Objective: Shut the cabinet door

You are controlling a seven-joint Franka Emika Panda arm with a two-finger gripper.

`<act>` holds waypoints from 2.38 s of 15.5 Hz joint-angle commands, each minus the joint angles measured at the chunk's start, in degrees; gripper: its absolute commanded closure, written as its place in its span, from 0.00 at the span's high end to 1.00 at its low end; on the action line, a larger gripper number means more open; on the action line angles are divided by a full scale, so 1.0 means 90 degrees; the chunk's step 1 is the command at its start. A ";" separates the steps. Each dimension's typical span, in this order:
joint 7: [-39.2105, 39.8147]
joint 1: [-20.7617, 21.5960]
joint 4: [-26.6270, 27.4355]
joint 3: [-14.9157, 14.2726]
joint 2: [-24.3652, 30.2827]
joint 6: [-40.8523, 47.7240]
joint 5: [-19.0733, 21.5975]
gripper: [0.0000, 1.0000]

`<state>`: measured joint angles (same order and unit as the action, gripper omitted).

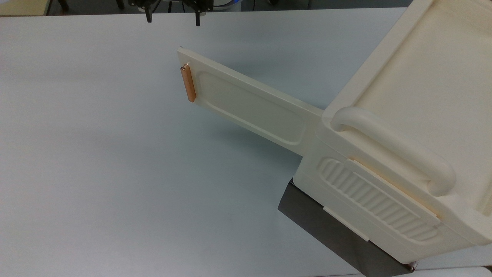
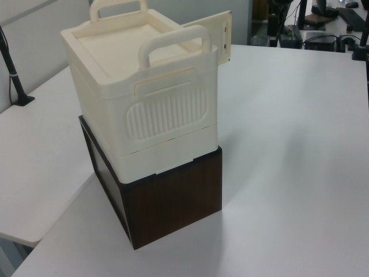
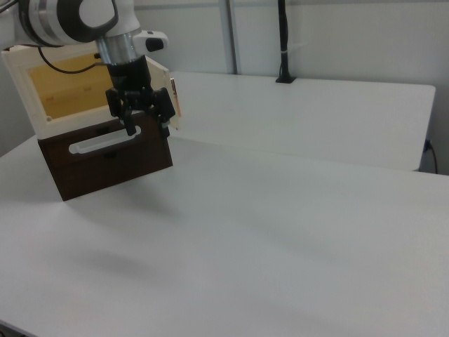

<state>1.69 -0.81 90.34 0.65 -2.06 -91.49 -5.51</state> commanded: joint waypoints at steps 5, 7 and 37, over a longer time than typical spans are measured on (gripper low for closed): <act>-0.0090 -0.0125 0.0158 0.0064 0.0140 -0.0137 0.0154 1.00; -0.0081 -0.0125 0.0148 0.0064 0.0131 -0.0147 0.0154 1.00; -0.0110 -0.0105 -0.0594 0.0045 -0.0016 -0.2469 0.0612 0.05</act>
<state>1.56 -1.44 85.08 0.82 -2.06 -107.89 -2.67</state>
